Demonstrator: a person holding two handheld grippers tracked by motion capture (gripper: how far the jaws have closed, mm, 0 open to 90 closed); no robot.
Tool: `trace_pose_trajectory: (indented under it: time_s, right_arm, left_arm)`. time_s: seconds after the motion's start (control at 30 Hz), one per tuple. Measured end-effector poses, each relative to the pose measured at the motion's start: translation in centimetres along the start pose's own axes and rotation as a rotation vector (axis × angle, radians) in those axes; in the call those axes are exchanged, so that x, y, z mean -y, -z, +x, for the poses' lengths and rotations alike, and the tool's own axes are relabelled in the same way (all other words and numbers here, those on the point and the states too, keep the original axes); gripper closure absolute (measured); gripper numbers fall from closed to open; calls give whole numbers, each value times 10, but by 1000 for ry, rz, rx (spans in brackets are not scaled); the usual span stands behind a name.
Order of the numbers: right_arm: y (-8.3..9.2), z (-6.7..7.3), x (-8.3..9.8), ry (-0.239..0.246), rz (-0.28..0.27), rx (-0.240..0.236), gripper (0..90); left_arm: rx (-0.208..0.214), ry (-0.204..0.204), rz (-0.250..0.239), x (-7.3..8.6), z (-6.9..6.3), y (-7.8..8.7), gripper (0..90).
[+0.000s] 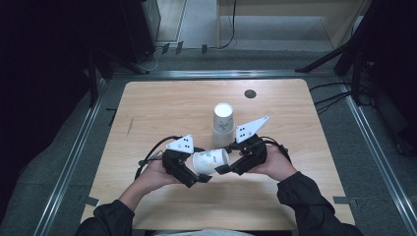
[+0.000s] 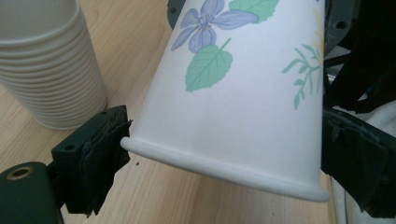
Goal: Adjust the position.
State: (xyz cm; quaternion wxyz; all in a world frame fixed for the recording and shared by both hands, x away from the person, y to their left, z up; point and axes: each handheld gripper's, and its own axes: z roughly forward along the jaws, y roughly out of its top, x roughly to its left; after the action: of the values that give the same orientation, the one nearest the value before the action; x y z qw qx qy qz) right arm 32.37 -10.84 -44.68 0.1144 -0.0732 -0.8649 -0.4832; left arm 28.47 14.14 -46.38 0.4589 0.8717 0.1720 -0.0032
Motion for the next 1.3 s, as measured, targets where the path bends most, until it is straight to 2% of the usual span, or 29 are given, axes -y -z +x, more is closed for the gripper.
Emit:
trace_pose_trajectory:
  time_s: [0.1, 0.3, 0.37, 0.47, 0.63, 0.67, 0.7, 0.77, 0.83, 0.93, 1.03, 1.1, 1.3]
  right_arm:
    - [2, -1, 0, -6, -12, -15, 348]
    - [2, -1, 0, -3, -13, -23, 348]
    - [2, -1, 1, -4, -12, -30, 349]
    - [1, -1, 1, -5, -7, -32, 351]
    - [-2, 1, 1, -1, 9, -29, 346]
    - [-2, 1, 2, 3, 9, -31, 331]
    - [-3, 1, 2, 8, 11, -26, 276]
    - [-4, 4, 2, 25, 13, 9, 221]
    - [-3, 7, 1, 53, 14, 28, 216]
    - [-3, 10, 3, 58, 30, 56, 218]
    - [-3, 9, 8, 47, 46, 78, 232]
    - [-3, 9, 11, 35, 53, 95, 238]
    - [-7, 7, 19, 23, 89, 134, 244]
  left_arm:
    - [13, 8, -36, 3, 0, 3, 138]
    - [35, 17, -53, 4, 2, 6, 156]
    - [33, 9, -52, 4, 1, 7, 205]
    - [33, -8, -18, 4, 1, 7, 229]
    - [39, -19, 10, 3, 1, 9, 260]
    - [38, -19, 14, 3, 2, 10, 261]
    - [42, -14, 17, 2, 2, 10, 262]
    - [52, -9, 42, 1, 4, 12, 262]
    - [43, -11, 59, 1, 5, 15, 262]
    - [30, -10, 89, 1, 6, 19, 262]
    - [26, -28, 130, -2, 8, 21, 262]
    - [16, -26, 152, -4, 10, 20, 262]
    - [19, -44, 190, -12, 15, 19, 261]
